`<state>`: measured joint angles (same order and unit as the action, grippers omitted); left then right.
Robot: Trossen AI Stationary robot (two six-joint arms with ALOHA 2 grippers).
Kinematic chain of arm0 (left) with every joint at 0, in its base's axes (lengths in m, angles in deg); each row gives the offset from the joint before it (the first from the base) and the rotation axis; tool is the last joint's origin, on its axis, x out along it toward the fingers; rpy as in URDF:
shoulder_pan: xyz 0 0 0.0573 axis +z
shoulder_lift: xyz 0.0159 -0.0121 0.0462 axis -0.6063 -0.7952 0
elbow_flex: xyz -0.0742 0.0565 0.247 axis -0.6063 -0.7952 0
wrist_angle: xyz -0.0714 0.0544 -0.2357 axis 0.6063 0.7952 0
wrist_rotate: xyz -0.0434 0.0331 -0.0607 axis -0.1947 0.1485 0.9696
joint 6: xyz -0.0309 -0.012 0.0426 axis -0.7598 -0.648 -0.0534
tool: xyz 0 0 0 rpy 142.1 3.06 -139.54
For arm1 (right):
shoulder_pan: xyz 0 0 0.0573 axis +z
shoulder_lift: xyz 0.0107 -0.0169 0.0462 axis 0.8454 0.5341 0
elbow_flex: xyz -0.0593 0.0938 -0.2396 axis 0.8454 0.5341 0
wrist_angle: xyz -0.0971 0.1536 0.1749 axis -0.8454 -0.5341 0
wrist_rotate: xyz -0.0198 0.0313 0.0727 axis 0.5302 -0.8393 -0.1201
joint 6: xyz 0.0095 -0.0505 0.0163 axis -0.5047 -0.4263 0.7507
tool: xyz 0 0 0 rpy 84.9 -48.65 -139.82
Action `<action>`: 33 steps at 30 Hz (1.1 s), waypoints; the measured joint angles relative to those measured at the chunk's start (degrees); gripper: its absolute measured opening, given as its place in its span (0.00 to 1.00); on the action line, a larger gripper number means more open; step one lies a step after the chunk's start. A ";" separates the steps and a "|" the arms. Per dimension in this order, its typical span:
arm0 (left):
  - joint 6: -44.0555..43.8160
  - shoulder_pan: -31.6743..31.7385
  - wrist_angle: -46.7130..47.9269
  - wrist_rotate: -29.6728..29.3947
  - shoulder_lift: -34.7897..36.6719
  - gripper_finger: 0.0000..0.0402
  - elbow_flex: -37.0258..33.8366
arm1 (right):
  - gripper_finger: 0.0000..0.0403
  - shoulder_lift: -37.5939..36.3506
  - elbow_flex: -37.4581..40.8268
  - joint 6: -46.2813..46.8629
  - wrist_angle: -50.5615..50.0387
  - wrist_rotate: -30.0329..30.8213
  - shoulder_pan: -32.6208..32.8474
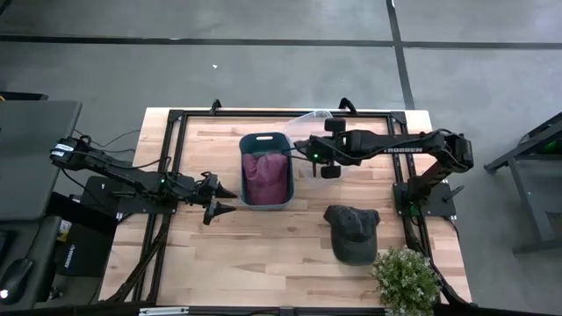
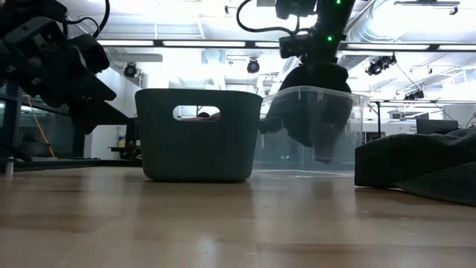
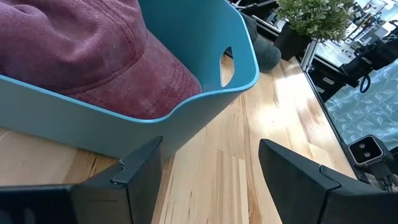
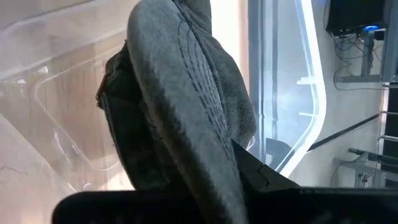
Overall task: Pick & Place hat
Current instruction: Put the left black cap into the transparent bin
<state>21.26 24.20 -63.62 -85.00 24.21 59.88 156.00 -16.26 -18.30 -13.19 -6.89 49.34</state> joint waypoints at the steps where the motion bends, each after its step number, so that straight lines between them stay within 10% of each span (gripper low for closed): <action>1: 0.00 0.00 0.02 0.02 0.00 0.61 0.00 | 0.01 0.00 0.01 0.23 0.20 0.08 0.00; 33: -0.02 0.00 0.01 0.08 0.00 0.61 0.02 | 0.42 -11.23 -0.07 2.48 5.12 -6.60 0.17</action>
<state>21.24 24.20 -63.61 -84.92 24.21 59.90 144.77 -16.33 -15.82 -8.08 -13.50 49.51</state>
